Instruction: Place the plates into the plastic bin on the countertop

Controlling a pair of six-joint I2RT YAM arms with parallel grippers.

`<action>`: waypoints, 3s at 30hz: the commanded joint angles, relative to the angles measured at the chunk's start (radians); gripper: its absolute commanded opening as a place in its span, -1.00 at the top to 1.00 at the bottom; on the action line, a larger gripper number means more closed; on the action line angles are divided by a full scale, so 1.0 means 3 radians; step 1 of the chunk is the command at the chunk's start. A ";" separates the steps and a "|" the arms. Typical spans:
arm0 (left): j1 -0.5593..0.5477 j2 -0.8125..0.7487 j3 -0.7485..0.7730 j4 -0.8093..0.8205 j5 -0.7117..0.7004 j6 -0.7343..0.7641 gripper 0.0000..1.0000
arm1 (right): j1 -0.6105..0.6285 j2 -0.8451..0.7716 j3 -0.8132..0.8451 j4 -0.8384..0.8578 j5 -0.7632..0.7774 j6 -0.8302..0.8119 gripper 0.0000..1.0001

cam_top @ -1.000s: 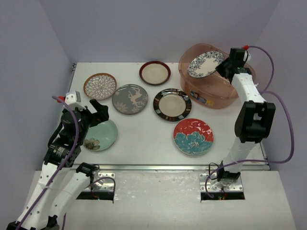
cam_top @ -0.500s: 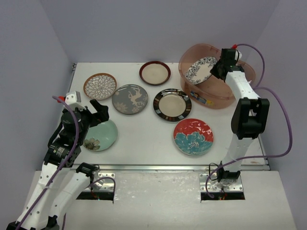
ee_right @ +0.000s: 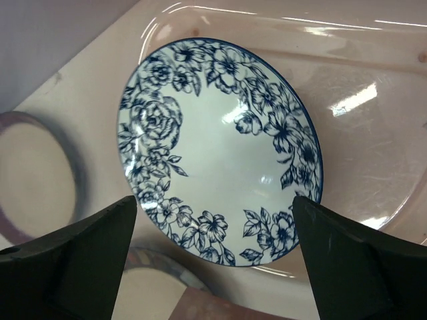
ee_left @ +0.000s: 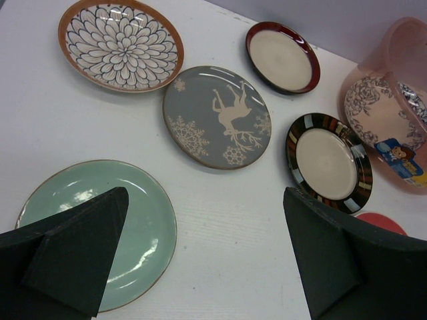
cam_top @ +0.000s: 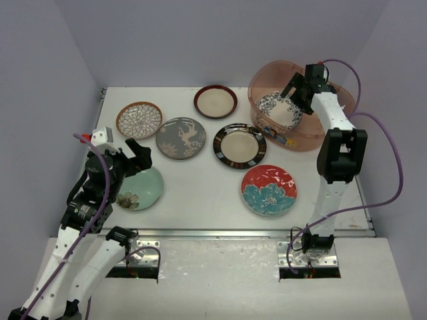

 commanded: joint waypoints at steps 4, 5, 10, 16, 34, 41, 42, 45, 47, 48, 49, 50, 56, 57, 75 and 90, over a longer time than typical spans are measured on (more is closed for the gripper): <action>-0.0045 -0.0047 -0.0006 0.0128 -0.0117 -0.0019 -1.00 | 0.0018 -0.0528 0.0150 -0.0240 -0.0008 0.0106 -0.98; -0.0045 -0.0036 -0.0005 0.0122 -0.0137 -0.0029 -1.00 | 0.0018 -0.0583 0.0173 -0.0265 -0.0048 0.0122 -0.97; -0.0045 0.0113 0.0021 0.0066 -0.0220 -0.0080 -1.00 | 0.0113 -0.1035 0.0386 -0.0289 -0.0354 0.0150 -0.97; -0.0045 0.0178 0.0066 -0.0021 -0.0397 -0.0182 -1.00 | 0.0535 -0.1930 -0.0406 0.0129 -0.1529 0.0550 -0.98; -0.0035 0.0025 0.0045 -0.0095 -0.0619 -0.0354 -1.00 | 0.2983 -0.2113 -0.3586 0.3154 0.0437 0.1743 -0.98; -0.0040 0.0132 0.0059 -0.0081 -0.0432 -0.0261 -1.00 | 0.3162 -0.0943 -0.3122 0.3273 0.1114 0.2328 -0.98; -0.0040 0.0120 0.0054 -0.0063 -0.0386 -0.0237 -1.00 | 0.3158 -0.0816 -0.3046 0.3298 0.1202 0.2347 -0.98; -0.0044 0.0062 0.0045 -0.0027 -0.0317 -0.0204 -1.00 | 0.3109 -0.0466 -0.2723 0.3115 0.1191 0.2389 -0.97; -0.0042 0.0010 0.0043 -0.0011 -0.0297 -0.0188 -1.00 | 0.3063 -0.0280 -0.2499 0.2980 0.1173 0.2434 -0.95; -0.0045 -0.0020 0.0040 -0.0005 -0.0285 -0.0182 -1.00 | 0.3036 -0.0199 -0.2375 0.2901 0.1176 0.2485 -0.92; -0.0043 -0.0040 0.0038 0.0000 -0.0277 -0.0177 -1.00 | 0.2997 -0.0112 -0.2312 0.2857 0.1148 0.2527 -0.85; -0.0041 -0.0060 0.0035 0.0005 -0.0270 -0.0172 -1.00 | 0.2958 -0.0025 -0.2252 0.2815 0.1118 0.2570 -0.78; -0.0040 -0.0062 0.0026 0.0032 -0.0233 -0.0151 -1.00 | 0.2882 0.0289 -0.1935 0.2222 0.1213 0.3040 -0.56; -0.0040 -0.0054 0.0028 0.0031 -0.0233 -0.0151 -1.00 | 0.2881 0.0311 -0.1900 0.2182 0.1243 0.3082 -0.51; -0.0045 -0.0160 0.0020 0.0031 -0.0226 -0.0156 -1.00 | 0.2835 -0.0042 -0.2464 0.3120 0.1034 0.3121 1.00; -0.0052 -0.0143 0.0011 0.0015 -0.0262 -0.0166 -1.00 | 0.2726 -0.1043 -0.3169 0.4473 0.0114 0.2553 1.00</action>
